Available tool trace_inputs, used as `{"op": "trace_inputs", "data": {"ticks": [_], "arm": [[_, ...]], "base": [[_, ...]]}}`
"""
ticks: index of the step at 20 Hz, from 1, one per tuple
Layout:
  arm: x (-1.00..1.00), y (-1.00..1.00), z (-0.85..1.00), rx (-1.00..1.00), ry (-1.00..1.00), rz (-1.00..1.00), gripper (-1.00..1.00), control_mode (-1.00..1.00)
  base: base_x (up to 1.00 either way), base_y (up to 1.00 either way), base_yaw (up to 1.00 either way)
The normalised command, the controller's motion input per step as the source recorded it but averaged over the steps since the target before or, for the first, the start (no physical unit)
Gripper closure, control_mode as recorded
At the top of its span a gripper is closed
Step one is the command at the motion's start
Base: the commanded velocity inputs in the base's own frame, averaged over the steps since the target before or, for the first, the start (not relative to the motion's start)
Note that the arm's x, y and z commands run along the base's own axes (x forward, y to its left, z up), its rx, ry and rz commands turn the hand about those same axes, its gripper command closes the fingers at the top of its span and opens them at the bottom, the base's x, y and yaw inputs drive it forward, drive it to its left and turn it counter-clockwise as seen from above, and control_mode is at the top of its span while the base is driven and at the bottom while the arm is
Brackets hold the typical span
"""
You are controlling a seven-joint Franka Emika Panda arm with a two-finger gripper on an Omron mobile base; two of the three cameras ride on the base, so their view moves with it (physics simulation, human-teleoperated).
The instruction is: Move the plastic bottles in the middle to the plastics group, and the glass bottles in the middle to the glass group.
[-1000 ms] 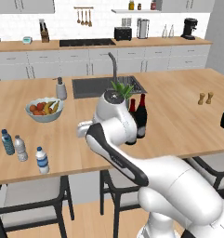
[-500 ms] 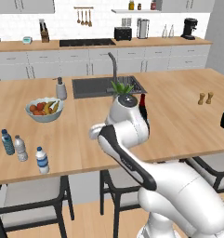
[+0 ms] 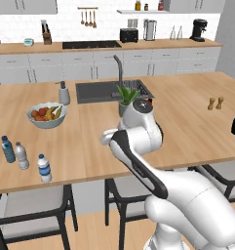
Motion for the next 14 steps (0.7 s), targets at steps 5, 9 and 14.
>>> {"op": "trace_inputs", "data": {"ticks": [5,9,14], "arm": [[0.23,-0.52,0.0,0.0,0.0,0.0,-1.0,-1.0],[0.08,-0.55,0.0,0.0,0.0,0.0,-1.0,-1.0],[0.06,-0.35,0.0,0.0,0.0,0.0,-1.0,-1.0]], "base": [[0.0,0.0,0.0],[0.0,0.0,0.0],[0.0,0.0,0.0]]}}
